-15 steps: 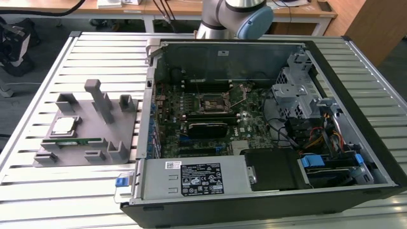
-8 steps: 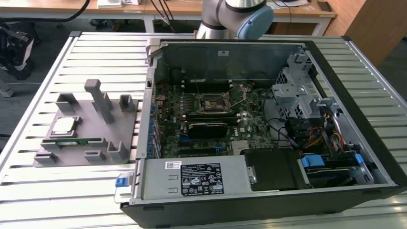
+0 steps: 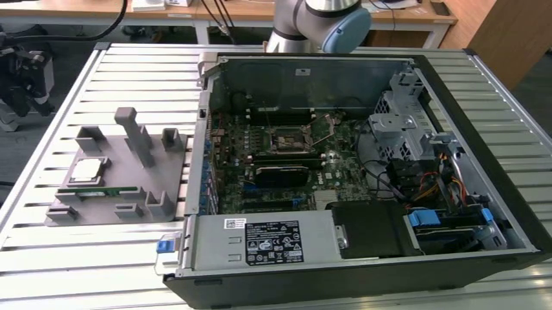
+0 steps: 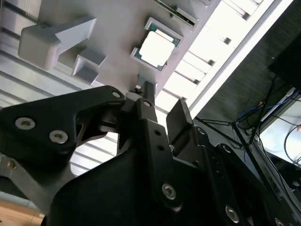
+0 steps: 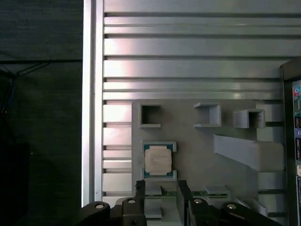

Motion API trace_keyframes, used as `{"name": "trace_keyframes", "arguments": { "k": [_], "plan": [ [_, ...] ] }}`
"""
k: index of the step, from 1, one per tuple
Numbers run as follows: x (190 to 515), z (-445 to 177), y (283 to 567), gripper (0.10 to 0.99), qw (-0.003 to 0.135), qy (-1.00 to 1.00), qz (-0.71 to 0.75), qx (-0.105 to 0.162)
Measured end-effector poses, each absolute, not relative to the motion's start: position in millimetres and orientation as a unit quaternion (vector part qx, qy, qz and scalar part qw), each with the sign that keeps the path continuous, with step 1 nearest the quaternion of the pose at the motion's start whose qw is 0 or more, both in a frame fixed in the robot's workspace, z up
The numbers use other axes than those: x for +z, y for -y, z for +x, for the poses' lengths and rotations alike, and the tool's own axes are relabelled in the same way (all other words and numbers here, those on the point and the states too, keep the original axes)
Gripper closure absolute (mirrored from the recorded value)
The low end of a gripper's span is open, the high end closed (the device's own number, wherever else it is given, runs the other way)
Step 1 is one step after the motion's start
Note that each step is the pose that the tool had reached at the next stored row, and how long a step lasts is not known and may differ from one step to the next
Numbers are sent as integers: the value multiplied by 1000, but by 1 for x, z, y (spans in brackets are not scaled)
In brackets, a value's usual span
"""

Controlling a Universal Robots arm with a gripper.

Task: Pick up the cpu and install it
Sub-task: 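Pick up the cpu and move it towards the insertion slot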

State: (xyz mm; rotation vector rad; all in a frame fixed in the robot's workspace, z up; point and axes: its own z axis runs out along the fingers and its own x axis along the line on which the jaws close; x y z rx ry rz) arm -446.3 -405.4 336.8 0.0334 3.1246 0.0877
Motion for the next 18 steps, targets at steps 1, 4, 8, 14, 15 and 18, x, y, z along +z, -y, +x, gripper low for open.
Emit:
{"name": "trace_keyframes", "arguments": {
  "k": [1, 4, 8, 14, 15, 18],
  "plan": [
    [335, -446, 406, 678, 8, -1000, 11, 28],
    [330, -446, 406, 561, 8, -1000, 9, 28],
    [322, -446, 406, 439, 6, -1000, 0, 28],
    [317, -446, 406, 439, 4, -1000, -5, 28],
    [316, -446, 406, 439, 4, -1000, -5, 28],
    [314, -446, 406, 439, 4, -1000, -5, 28]
  ]
}}
